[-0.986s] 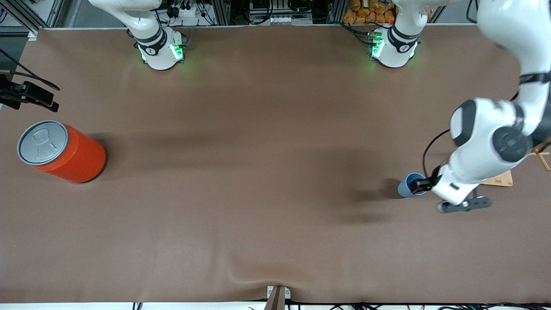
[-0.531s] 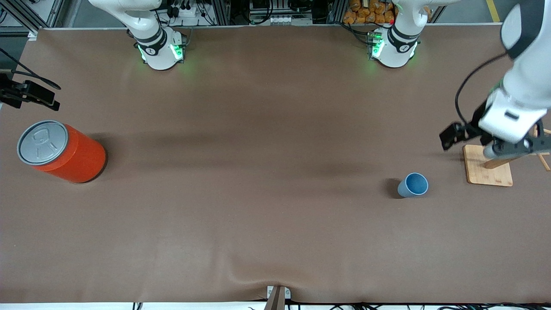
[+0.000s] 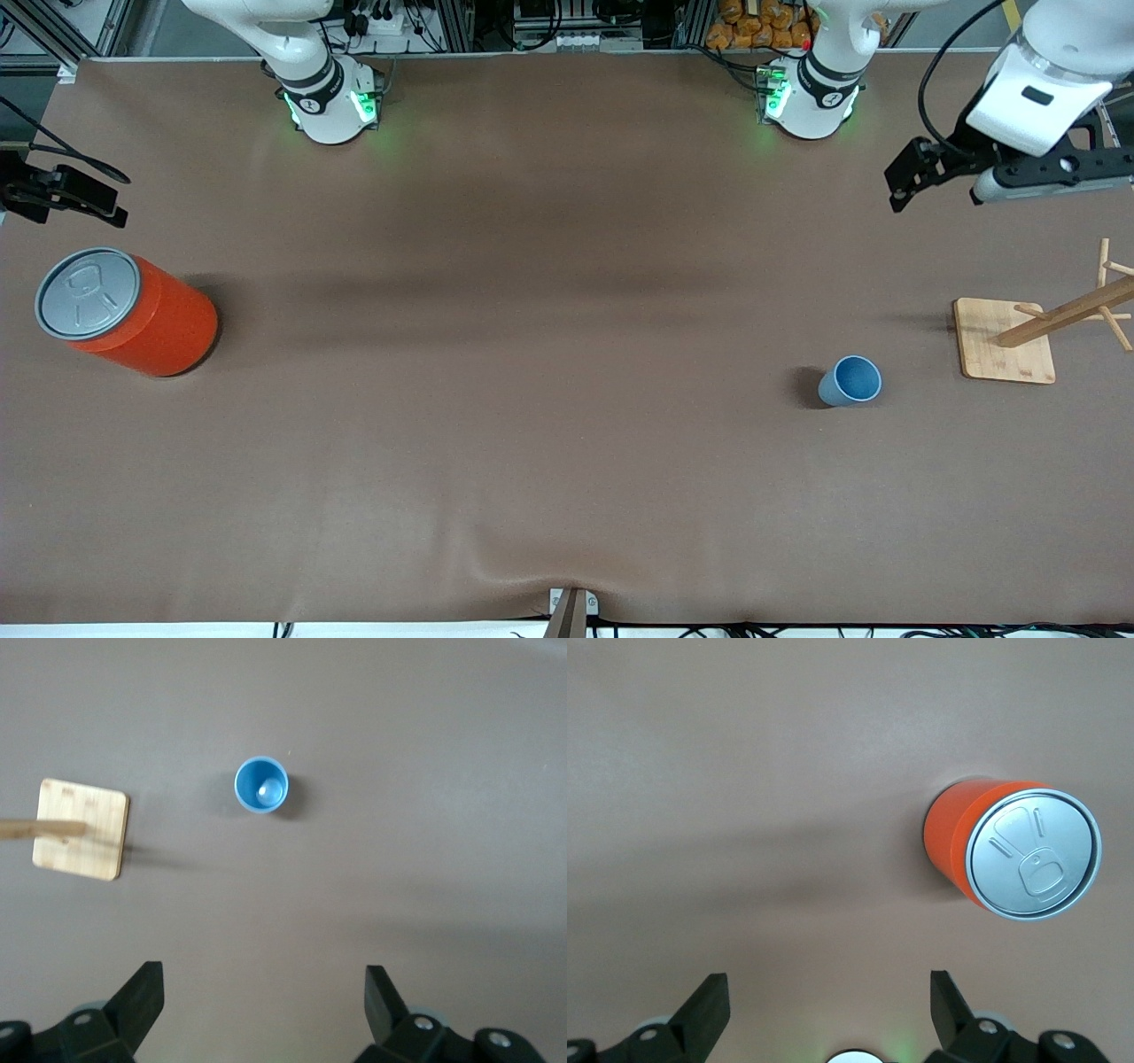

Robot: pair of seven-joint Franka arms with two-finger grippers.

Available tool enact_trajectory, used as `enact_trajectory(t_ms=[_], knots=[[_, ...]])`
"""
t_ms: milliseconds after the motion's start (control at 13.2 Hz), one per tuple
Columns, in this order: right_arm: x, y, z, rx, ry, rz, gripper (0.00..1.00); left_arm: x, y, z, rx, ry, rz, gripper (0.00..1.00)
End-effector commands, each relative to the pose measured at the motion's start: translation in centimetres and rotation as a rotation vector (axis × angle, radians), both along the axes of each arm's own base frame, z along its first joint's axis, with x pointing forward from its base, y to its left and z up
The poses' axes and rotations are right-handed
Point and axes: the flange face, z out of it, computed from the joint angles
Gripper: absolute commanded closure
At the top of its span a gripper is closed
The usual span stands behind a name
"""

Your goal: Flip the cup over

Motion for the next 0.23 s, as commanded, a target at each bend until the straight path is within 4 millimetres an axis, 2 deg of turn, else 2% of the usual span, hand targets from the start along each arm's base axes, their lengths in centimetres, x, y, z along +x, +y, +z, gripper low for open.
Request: enact_trajectory(t_ms=[0,152], knots=[[-0.72,0.07,0.56,0.013,-0.003,-0.017,0.0,-0.05,1.02,1.69,-0.014,0.017,-0.016,0.0],[-0.73,-0.09,0.56,0.013,-0.003,-0.02,0.0,0.78,1.4,2.45,-0.019,0.059,-0.024,0.0]])
